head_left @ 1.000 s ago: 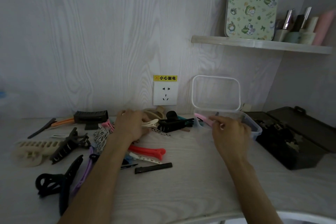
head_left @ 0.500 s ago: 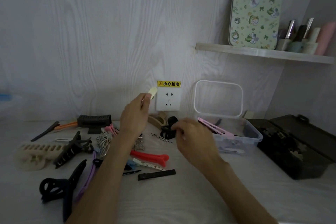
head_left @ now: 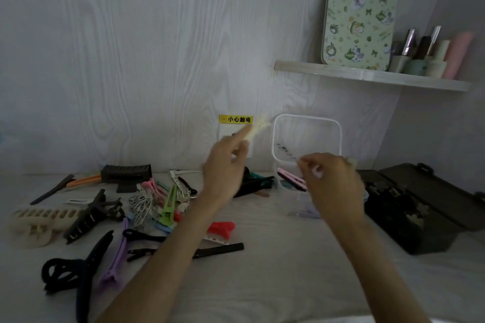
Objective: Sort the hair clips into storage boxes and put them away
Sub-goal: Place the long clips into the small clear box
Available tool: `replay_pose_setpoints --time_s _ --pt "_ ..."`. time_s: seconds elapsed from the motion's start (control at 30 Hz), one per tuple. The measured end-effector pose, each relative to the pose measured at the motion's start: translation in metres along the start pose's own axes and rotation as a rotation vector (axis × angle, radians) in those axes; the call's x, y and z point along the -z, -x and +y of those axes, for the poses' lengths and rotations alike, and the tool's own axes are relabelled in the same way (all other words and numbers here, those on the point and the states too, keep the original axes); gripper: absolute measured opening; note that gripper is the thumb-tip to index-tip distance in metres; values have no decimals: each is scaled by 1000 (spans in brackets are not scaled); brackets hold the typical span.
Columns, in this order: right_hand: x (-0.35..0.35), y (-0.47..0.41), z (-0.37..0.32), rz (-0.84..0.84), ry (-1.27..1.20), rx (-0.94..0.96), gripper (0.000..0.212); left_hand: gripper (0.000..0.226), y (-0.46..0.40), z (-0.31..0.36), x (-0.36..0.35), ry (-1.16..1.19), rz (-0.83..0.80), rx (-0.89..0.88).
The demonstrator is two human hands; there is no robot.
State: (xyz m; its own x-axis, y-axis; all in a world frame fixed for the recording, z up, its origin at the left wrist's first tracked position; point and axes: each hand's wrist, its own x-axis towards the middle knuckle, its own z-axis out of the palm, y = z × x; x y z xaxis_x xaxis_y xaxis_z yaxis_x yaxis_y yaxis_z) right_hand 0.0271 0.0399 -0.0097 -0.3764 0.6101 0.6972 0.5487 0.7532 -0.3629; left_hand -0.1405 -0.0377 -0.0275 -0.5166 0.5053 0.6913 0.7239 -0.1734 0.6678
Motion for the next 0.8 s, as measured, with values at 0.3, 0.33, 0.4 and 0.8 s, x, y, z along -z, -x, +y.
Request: replay_pose_setpoints --time_s 0.3,0.33,0.4,0.8 --pt "1 -2 81 -138 116 -154 27 42 29 14 -47 59 -528 -95" --pt "-1 -2 81 -113 97 -140 29 42 28 13 -43 47 -528 -61" --pt "-1 -2 76 -36 44 -110 30 42 27 10 -35 -1 -518 -7" --pt "-35 54 -51 -945 -347 364 62 17 20 -15 100 -329 -656 246"
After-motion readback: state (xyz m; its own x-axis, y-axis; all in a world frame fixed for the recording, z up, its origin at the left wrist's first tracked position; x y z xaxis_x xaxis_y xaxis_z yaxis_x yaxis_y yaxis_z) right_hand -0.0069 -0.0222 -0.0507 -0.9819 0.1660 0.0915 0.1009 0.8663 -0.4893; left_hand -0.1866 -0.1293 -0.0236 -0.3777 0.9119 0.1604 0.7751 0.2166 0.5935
